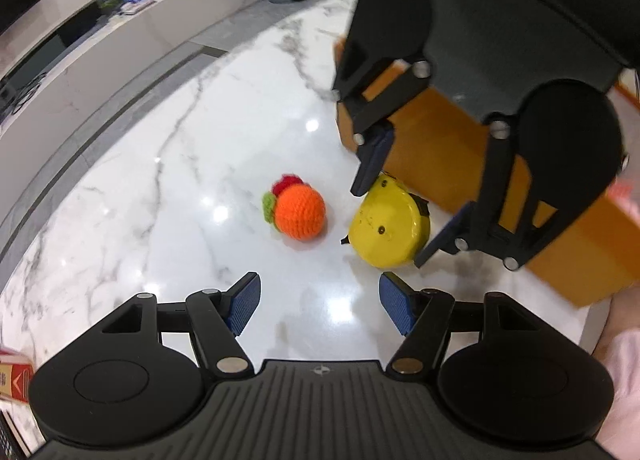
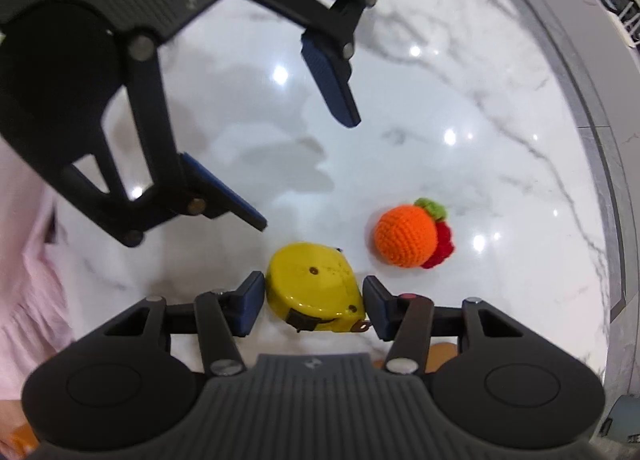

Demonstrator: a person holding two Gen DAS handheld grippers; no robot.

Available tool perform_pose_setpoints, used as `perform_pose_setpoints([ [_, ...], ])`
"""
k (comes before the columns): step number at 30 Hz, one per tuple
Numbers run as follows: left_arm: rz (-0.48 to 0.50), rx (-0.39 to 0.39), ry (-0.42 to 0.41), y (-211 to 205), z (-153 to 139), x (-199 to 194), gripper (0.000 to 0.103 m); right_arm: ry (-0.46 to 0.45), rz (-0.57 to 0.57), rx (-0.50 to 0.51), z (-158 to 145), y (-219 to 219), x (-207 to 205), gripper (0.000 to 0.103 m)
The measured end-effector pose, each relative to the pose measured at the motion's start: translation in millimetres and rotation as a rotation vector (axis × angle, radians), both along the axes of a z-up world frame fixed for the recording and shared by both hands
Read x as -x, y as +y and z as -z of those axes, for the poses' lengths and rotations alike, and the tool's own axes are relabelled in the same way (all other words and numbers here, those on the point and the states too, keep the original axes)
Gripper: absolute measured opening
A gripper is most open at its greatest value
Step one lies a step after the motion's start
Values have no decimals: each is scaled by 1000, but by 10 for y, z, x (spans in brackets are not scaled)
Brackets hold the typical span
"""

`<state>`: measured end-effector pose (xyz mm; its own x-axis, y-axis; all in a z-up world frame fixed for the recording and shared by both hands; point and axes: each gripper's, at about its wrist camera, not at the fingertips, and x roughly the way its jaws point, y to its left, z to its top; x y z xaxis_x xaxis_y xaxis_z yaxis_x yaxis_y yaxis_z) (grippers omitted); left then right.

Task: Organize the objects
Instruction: 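Grasp the yellow tape measure with the right tool while the left tool grasps the orange crocheted fruit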

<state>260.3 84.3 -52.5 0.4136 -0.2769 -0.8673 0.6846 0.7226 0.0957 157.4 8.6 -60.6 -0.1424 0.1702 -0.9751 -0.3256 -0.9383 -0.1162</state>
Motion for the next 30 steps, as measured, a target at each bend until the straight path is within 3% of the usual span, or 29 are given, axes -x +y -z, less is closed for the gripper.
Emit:
perform_pose_setpoints([
  [2,-17,13,-5,-1,-78,-4,78,24,8,-29,-160,-57,-51,56],
  [3,-20,12,-8,-15,-104,-7,78,36,102,-42,-243,-88,-74,55],
  [4,-21,6,-13,-35,-125,-13,78,44,391,-57,-330,-124,-90,55],
  [10,-66,-15,-29,-239,-135,-126,78,47,405,-156,-844,-412,-173,55],
  [11,-88,-9,-27,-274,-122,-167,78,29,576,-170,-903,-487,-223,55],
  [12,-111,-1,-21,-305,-102,-215,78,22,586,-176,-919,-387,-295,55],
  [17,-238,11,21,-400,33,-449,78,-16,681,-201,-1127,-755,-511,55],
  [23,-408,-20,75,-449,267,-698,78,-40,823,-176,-833,-1012,-869,55],
  [28,-503,13,145,-377,410,-873,78,-54,886,-120,-537,-1143,-1127,55],
  [30,-528,19,173,-347,461,-920,72,-62,895,-99,-442,-1201,-1220,55],
])
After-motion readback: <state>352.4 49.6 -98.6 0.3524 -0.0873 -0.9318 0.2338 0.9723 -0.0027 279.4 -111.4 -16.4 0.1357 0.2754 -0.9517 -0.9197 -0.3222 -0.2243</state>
